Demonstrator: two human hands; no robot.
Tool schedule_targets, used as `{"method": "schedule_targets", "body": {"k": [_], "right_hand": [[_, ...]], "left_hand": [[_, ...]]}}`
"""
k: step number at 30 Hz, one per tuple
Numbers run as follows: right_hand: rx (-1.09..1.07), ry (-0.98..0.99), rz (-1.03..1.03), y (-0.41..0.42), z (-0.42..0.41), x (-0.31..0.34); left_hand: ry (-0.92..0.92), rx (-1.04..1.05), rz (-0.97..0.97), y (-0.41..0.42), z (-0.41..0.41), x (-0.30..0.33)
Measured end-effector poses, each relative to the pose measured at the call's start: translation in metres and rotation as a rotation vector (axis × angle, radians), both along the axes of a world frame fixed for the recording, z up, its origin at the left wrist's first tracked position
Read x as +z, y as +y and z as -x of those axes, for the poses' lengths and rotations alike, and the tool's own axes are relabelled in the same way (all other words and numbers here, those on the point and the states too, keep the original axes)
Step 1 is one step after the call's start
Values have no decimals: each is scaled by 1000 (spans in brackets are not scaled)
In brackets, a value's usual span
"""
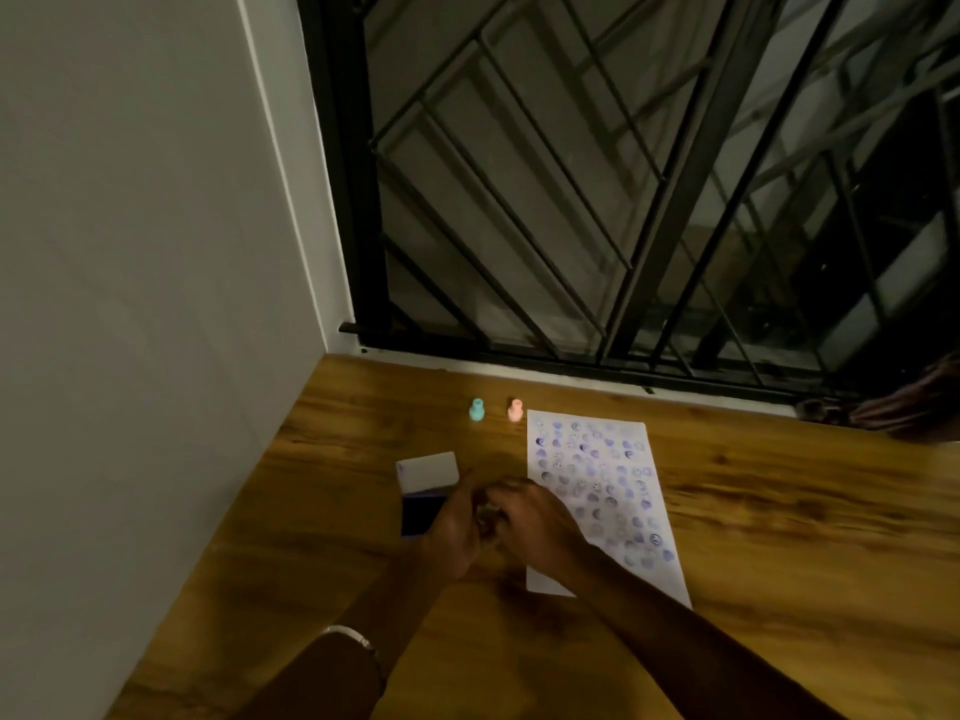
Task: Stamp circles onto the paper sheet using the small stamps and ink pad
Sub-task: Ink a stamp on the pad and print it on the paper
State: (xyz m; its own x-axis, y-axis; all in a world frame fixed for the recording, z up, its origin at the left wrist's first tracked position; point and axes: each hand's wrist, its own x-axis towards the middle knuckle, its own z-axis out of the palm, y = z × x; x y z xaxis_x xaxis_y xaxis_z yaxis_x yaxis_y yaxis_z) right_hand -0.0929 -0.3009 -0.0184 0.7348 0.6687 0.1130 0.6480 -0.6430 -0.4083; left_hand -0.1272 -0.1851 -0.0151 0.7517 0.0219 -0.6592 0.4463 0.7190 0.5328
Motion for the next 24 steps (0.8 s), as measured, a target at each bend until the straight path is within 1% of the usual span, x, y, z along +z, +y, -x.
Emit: {"method": "schedule_targets", "body": {"k": [3, 5, 7, 9, 11, 13, 15, 18, 20, 22, 24], "right_hand": [[-12, 69, -7, 9, -4, -3], [-19, 48, 1, 13, -8, -4], [-29, 39, 3, 17, -13, -2], [-6, 58, -43, 21, -18, 1], [19, 77, -54, 25, -26, 4], [-2, 82, -27, 23, -36, 7], [-51, 90, 45, 20, -48, 7], [-96, 111, 134, 19, -67, 5], [-121, 125, 173, 22, -82, 2], [-142, 129, 205, 26, -95, -1], [-136, 134, 202, 31, -105, -3]], "left_hand": [[5, -9, 22, 9, -6, -3], [18, 6, 21, 12, -10, -3], [16, 1, -19, 14, -15, -4], [5, -41, -85, 18, -22, -4], [15, -42, -248, 27, -30, -4], [-28, 94, -493, 38, -36, -9], [-94, 231, -769, 49, -37, -14], [-144, 291, -1130, 68, -30, -17], [-147, 227, -1328, 86, -25, -29], [-137, 109, -1388, 101, -19, -41], [-139, 61, -1472, 110, -14, -54]]}}
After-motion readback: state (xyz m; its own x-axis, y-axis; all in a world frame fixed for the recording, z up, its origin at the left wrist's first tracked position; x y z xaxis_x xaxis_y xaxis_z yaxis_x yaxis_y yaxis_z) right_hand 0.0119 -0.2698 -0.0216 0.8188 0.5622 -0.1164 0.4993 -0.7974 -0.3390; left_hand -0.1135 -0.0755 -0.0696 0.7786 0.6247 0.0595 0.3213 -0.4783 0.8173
